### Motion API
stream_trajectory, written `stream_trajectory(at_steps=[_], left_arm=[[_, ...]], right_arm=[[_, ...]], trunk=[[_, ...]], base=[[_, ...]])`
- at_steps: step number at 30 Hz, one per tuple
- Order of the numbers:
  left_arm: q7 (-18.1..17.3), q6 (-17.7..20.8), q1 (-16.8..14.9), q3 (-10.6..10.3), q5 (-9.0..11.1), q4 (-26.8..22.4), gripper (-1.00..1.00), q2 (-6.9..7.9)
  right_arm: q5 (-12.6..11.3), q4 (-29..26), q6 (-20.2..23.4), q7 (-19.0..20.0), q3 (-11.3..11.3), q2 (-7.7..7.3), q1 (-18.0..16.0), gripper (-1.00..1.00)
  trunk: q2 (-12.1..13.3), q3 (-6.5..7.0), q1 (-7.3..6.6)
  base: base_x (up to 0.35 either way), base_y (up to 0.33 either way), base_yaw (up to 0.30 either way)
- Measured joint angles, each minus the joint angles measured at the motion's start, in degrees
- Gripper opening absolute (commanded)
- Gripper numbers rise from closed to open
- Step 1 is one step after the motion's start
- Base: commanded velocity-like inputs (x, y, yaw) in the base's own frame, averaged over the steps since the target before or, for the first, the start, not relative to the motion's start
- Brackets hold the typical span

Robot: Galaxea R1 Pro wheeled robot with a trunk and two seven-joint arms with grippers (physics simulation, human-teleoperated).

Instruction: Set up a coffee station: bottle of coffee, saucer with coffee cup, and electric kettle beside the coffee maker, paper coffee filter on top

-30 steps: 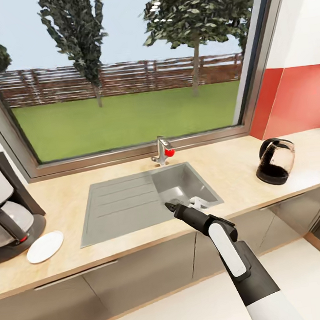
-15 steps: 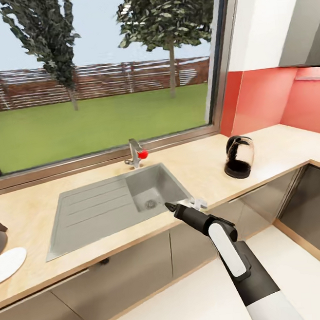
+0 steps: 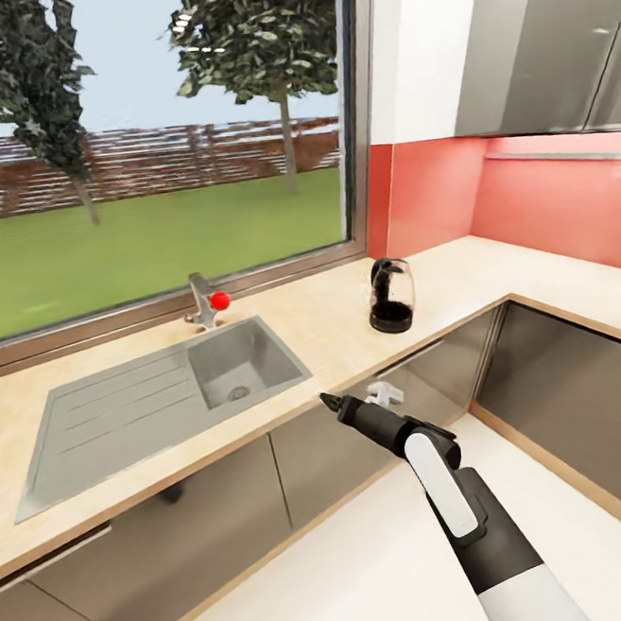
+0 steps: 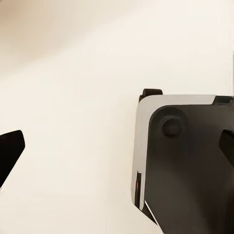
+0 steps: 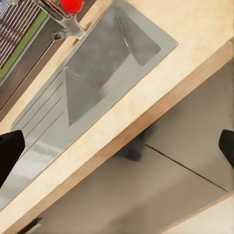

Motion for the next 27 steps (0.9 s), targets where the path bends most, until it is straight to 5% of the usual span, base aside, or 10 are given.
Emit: stream_trajectory(at_steps=[7, 14, 16, 18, 23, 25, 27], left_arm=[[0.0, -0.1, 0.0, -0.1, 0.0, 0.0, 1.00, 0.00], [-0.1, -0.1, 0.0, -0.8, 0.0, 0.0, 1.00, -0.08], [-0.1, 0.0, 0.0, -0.8, 0.0, 0.0, 1.00, -0.08], [-0.1, 0.0, 0.0, -0.9, 0.0, 0.0, 1.00, -0.08], [-0.1, 0.0, 0.1, -0.7, 0.0, 0.5, 1.00, -0.15], [-0.1, 0.0, 0.1, -0.7, -0.1, 2.8, 1.00, -0.19], [-0.1, 0.0, 0.1, -0.7, -0.1, 3.4, 1.00, -0.22]], right_arm=[[0.1, 0.1, 0.0, 0.0, -0.3, -0.46, 0.0, 1.00], [0.2, 3.0, -0.1, -0.1, -0.5, -7.04, 0.0, 1.00], [0.4, 6.2, -0.1, -0.2, -0.6, -8.18, 0.0, 1.00], [1.7, 22.0, -4.1, -0.2, -0.5, -8.87, 0.0, 1.00], [12.7, 48.7, -17.0, -0.4, -0.5, -9.15, 0.0, 1.00], [22.8, 63.0, -24.9, -0.3, -0.4, -9.13, 0.0, 1.00], [27.1, 68.3, -27.2, -0.3, -0.3, -9.02, 0.0, 1.00]], trunk=[[0.0, 0.00, 0.00], [0.0, 0.00, 0.00], [0.0, 0.00, 0.00], [0.0, -0.01, 0.00], [0.0, -0.02, 0.00], [0.0, -0.02, 0.00], [0.0, -0.02, 0.00]], base=[[-0.009, -0.006, -0.267], [0.000, 0.000, -0.267], [0.000, 0.000, -0.267], [0.000, 0.000, -0.267], [0.000, 0.000, -0.141], [0.000, 0.000, -0.016], [0.000, 0.000, -0.007]])
